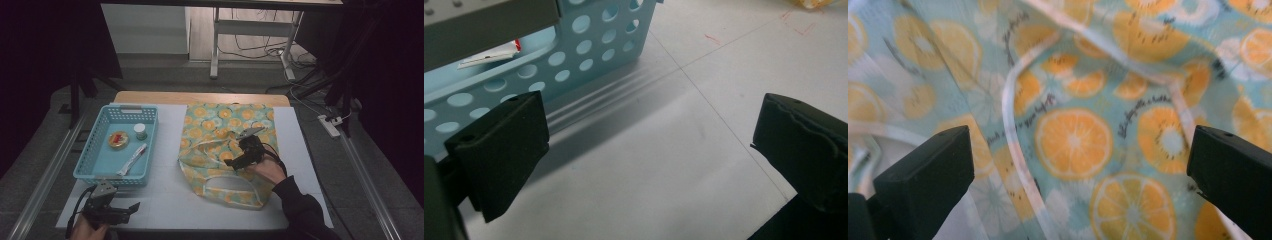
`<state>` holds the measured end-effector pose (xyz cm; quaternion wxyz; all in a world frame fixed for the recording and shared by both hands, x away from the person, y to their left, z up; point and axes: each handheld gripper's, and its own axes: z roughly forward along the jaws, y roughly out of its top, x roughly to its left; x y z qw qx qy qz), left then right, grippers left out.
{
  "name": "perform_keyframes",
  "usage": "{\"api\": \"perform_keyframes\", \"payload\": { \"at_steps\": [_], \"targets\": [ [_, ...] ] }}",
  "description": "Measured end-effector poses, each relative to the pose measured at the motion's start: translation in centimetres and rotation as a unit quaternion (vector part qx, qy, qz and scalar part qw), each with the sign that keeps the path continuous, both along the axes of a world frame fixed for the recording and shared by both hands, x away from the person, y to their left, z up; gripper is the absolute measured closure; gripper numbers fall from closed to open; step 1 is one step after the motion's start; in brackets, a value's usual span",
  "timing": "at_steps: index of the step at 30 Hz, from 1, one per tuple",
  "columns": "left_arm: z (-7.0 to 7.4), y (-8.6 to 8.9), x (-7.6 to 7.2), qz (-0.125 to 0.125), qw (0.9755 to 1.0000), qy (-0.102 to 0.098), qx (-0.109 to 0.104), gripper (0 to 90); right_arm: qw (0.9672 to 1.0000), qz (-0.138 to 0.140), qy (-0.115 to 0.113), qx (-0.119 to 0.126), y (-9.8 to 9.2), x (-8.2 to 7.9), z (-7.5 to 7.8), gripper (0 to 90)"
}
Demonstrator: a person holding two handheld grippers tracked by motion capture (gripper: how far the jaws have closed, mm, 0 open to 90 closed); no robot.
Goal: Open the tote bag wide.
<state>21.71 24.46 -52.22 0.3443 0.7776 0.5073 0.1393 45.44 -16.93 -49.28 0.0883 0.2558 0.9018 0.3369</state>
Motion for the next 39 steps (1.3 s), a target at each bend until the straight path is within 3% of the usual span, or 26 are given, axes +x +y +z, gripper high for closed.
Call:
{"api": "perform_keyframes", "payload": {
  "at_steps": [10,14,19,22,30,34,39],
  "targets": [
    [0.0,0.0,0.0,0.000,1.0000,-0.001,0.000,1.6,0.9980,0.023,0.003,-0.058,1.4,-0.5,-3.5,0.0],
    [0.0,0.0,0.0,-0.001,1.0000,0.000,0.001,1.6,0.9983,0.025,0.001,-0.054,1.3,-0.6,-3.5,1.7],
    [0.0,-0.1,0.0,-0.001,1.0000,-0.001,0.003,1.6,0.9979,0.041,0.005,-0.050,1.1,-1.0,-2.8,28.8],
    [0.0,-0.1,0.0,-0.002,1.0000,-0.001,0.004,1.7,0.9967,0.059,0.007,-0.056,1.1,-1.2,-2.4,50.0],
    [0.0,-0.1,0.0,-0.003,1.0000,0.000,0.005,1.7,0.9952,0.080,0.016,-0.054,1.2,-1.7,-2.2,82.1],
    [0.0,-0.1,0.0,-0.003,1.0000,0.000,0.005,1.7,0.9951,0.080,0.014,-0.055,1.2,-1.7,-2.2,89.6],
    [0.0,-0.1,0.0,-0.002,1.0000,0.000,0.005,1.8,0.9943,0.090,0.026,-0.050,1.0,-1.2,-2.1,90.0]
  ]
}}
